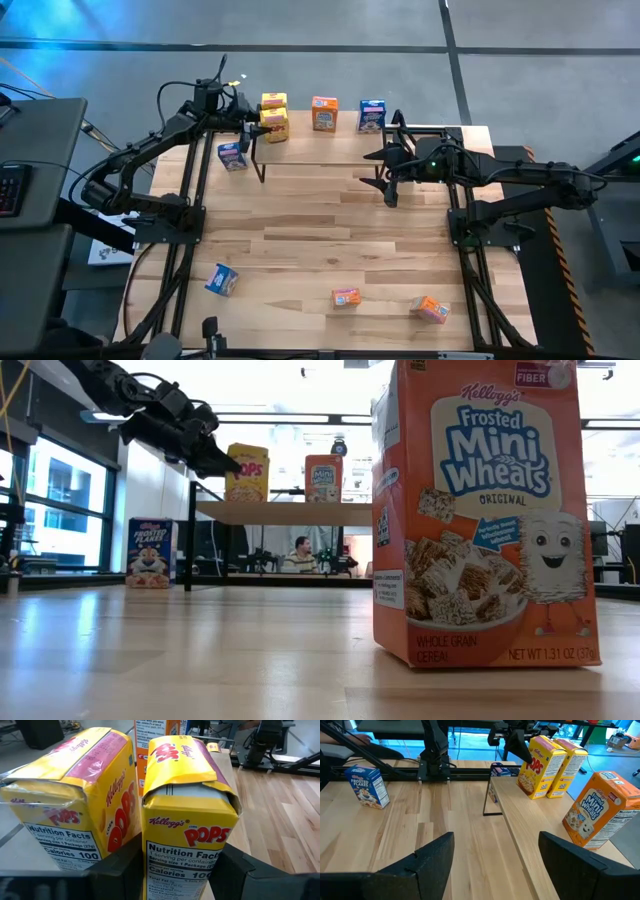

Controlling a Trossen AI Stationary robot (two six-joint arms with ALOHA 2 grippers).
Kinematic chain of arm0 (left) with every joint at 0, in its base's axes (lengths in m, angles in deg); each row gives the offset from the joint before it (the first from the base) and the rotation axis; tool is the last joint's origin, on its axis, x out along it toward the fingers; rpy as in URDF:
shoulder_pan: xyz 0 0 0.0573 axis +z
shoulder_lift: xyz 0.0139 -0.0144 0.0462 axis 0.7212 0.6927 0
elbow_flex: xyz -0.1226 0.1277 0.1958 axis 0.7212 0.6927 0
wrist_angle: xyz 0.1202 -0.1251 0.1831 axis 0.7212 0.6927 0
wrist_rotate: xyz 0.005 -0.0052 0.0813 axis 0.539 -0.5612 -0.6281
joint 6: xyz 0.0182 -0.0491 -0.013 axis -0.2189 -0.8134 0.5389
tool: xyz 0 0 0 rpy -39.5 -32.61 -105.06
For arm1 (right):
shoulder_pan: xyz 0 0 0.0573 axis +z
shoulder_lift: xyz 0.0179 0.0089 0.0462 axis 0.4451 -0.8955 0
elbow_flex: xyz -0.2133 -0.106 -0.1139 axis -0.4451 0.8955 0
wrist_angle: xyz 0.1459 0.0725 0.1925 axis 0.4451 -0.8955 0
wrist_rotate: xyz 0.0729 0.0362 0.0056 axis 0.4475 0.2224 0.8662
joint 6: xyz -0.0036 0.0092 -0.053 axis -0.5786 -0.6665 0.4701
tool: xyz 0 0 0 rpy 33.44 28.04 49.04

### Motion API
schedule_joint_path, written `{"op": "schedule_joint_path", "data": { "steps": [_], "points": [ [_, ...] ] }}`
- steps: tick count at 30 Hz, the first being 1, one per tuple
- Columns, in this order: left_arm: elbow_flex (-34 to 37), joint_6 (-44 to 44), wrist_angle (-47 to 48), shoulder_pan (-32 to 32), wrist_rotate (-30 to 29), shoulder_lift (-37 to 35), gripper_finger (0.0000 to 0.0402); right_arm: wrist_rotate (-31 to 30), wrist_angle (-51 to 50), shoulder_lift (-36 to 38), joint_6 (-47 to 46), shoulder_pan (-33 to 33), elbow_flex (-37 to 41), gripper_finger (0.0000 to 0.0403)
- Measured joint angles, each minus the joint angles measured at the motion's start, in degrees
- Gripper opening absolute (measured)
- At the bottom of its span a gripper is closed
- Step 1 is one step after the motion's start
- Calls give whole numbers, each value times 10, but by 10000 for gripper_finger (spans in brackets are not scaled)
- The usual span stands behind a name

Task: Stack cereal on shelf
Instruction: Put the bottom yellow cereal box on the shelf aligned with the other yellow cereal box

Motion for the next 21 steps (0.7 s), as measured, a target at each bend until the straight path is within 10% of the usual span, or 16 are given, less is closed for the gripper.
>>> {"op": "schedule_joint_path", "data": {
  "steps": [21],
  "points": [
    [0, -26, -1, 0, -45, -13, 247, 0, 0, 0, 0, 0, 0, 282]
  ]
}}
